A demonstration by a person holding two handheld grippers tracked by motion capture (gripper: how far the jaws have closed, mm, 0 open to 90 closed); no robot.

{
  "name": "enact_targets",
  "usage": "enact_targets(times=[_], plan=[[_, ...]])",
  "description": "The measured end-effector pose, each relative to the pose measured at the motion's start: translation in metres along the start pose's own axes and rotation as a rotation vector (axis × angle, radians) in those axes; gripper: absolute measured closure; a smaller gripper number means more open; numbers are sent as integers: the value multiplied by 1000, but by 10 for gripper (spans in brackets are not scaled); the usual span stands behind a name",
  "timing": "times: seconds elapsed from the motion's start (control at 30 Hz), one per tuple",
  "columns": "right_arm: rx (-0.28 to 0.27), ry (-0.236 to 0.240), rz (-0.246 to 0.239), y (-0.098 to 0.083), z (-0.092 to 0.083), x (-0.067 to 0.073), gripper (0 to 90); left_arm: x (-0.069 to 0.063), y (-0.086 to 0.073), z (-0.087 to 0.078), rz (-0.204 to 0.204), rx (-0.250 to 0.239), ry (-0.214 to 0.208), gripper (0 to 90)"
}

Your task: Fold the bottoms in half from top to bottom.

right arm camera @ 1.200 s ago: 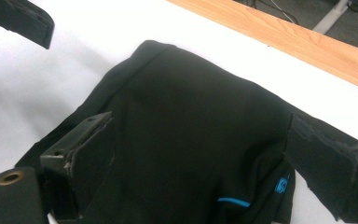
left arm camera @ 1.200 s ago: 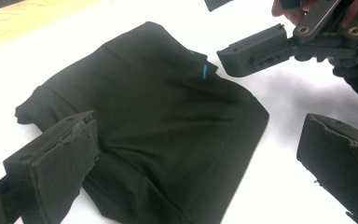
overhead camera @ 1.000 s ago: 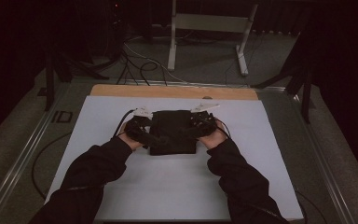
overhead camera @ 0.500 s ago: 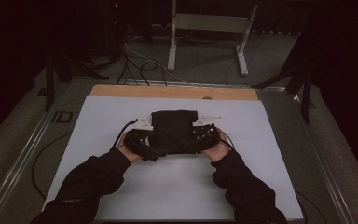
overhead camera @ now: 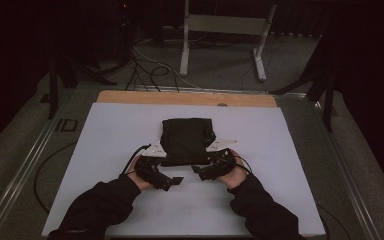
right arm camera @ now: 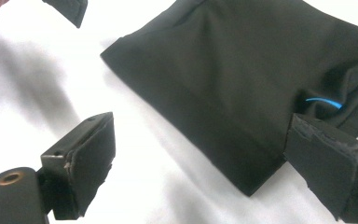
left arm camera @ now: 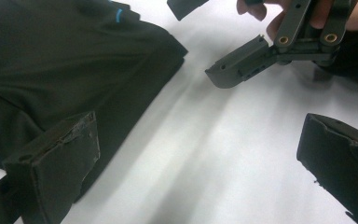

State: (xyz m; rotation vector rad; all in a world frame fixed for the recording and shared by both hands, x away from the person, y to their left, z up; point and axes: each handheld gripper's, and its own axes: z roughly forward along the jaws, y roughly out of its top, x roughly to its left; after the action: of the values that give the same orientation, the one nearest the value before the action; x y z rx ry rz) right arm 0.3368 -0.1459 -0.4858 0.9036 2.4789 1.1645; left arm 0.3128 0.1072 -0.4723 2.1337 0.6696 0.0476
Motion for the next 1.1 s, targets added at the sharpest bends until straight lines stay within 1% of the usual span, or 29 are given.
enact_targets(times=[0.07,0.1,0.2,0.27,0.33,0.43,0.5,0.57,0.6,0.63,0.67,0.73,0.83,0.93,0.97,1.1], plan=[[-4,-5,-6,-2,-2,3,95,-3,-3,0,5,-5,-1,0],[-4,-4,-10,-4,-3,4,95,-5,-5,-1,13,-6,-1,0],[-5,5,-15,-8,-5,7,95,-8,-8,-2,17,-14,-11,0],[-2,24,-31,-13,-9,9,95,-12,-14,-3,27,-18,-15,0],[5,33,-38,-16,-12,12,95,-14,-17,-4,30,-19,-14,0],[8,43,-54,-21,-16,16,95,-18,-21,-6,42,-19,-23,0],[7,48,-53,-23,-18,17,95,-20,-22,-7,44,-24,-28,0],[9,65,-65,-26,-21,19,95,-22,-24,-8,52,-25,-35,0],[6,70,-73,-27,-21,20,95,-23,-26,-8,59,-18,-38,0],[14,69,-93,-28,-22,20,95,-23,-26,-9,61,-11,-37,0],[18,62,-100,-28,-22,21,95,-23,-28,-9,70,-9,-33,0],[16,65,-107,-29,-23,21,95,-22,-30,-11,74,-8,-32,0],[13,74,-96,-30,-24,20,95,-21,-34,-15,60,-19,-38,0],[12,82,-103,-32,-26,21,95,-21,-37,-17,58,-13,-42,0],[9,81,-106,-33,-27,21,95,-21,-38,-18,64,-8,-42,0],[13,81,-120,-36,-30,22,95,-20,-42,-21,61,-4,-40,0]])
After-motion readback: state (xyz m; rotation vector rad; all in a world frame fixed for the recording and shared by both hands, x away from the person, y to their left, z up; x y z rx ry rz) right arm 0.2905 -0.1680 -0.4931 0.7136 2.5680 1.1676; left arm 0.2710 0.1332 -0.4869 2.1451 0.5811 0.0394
